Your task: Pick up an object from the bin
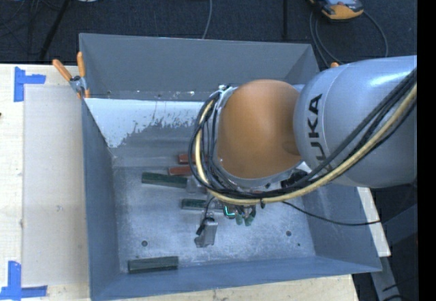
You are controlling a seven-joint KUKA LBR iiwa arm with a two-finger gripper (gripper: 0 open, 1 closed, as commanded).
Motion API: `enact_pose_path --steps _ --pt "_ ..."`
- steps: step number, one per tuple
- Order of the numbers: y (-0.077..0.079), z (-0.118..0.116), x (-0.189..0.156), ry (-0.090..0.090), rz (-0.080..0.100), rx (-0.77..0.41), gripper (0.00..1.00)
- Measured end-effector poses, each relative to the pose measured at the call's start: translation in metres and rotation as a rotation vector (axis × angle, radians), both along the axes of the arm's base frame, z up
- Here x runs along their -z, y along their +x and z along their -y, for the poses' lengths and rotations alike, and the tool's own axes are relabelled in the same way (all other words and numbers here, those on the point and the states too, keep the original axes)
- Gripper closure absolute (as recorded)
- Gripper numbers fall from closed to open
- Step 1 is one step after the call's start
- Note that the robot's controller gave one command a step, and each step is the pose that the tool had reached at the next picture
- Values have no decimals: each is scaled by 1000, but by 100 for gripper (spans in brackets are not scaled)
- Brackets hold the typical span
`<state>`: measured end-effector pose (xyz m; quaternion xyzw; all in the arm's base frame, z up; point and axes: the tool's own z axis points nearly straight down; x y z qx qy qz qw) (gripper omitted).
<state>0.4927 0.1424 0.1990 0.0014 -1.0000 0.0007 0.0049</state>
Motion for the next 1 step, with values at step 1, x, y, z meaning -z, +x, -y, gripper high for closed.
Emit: enact_pose_path --steps 1 --pt "2 1 -4 1 8 4 0"
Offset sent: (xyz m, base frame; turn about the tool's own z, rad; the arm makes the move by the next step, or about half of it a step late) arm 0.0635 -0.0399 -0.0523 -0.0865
